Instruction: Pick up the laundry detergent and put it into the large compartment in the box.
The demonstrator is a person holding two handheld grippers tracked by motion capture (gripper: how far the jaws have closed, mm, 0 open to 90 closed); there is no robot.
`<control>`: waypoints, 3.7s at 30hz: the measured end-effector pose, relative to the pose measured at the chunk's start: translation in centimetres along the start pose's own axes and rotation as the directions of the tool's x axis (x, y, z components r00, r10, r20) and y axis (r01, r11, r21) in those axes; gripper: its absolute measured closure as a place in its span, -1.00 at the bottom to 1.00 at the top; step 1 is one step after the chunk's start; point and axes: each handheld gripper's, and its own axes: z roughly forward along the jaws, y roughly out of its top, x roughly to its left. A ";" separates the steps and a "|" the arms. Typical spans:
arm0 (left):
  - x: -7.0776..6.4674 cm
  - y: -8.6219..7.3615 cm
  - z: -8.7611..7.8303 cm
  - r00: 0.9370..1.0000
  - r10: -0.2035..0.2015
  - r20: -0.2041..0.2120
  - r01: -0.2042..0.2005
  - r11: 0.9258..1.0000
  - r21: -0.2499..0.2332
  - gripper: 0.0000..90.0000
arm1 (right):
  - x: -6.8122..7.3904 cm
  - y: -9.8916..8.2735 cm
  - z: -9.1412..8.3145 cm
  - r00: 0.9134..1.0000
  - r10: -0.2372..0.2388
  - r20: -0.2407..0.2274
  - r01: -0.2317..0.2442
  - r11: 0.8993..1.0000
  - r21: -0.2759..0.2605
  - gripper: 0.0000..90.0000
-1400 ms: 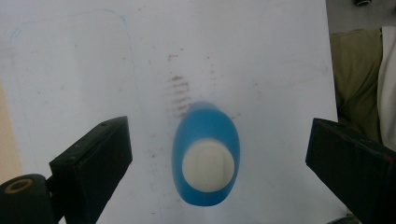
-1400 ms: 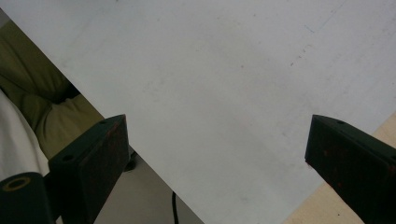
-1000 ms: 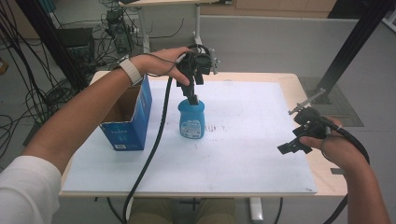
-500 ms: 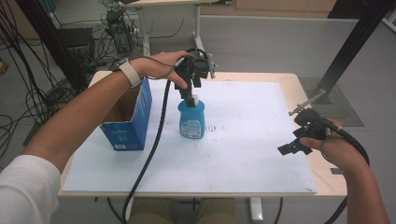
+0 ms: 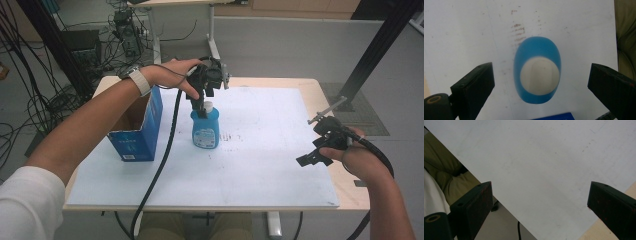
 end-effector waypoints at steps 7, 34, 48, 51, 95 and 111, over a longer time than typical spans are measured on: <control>0.0 0.0 0.3 1.000 -0.003 -0.002 0.003 1.000 0.006 -0.84 | 0.1 0.3 0.0 1.000 -0.001 0.000 0.001 1.000 0.000 -0.86; -0.2 0.4 0.4 1.000 -0.004 -0.008 0.004 1.000 0.008 -0.83 | 0.1 0.1 -0.1 1.000 -0.008 0.000 0.008 1.000 -0.004 -0.86; -0.2 0.2 0.4 1.000 -0.011 -0.011 0.011 1.000 0.004 -0.82 | 0.1 0.0 -0.2 1.000 -0.005 0.001 0.005 1.000 -0.006 -0.86; -0.2 0.2 0.4 1.000 -0.010 -0.013 0.010 1.000 0.004 -0.82 | 0.1 0.0 -0.2 1.000 -0.004 0.001 0.004 1.000 -0.006 -0.86; 0.1 0.2 0.6 0.999 -0.028 -0.017 0.029 1.000 0.011 -0.82 | -0.1 0.0 -0.1 1.000 -0.001 -0.002 0.001 1.000 -0.008 -0.86; 0.1 0.2 0.7 0.999 -0.028 -0.021 0.029 1.000 0.008 -0.82 | -0.1 -0.1 -0.2 1.000 0.000 0.000 0.000 1.000 -0.008 -0.86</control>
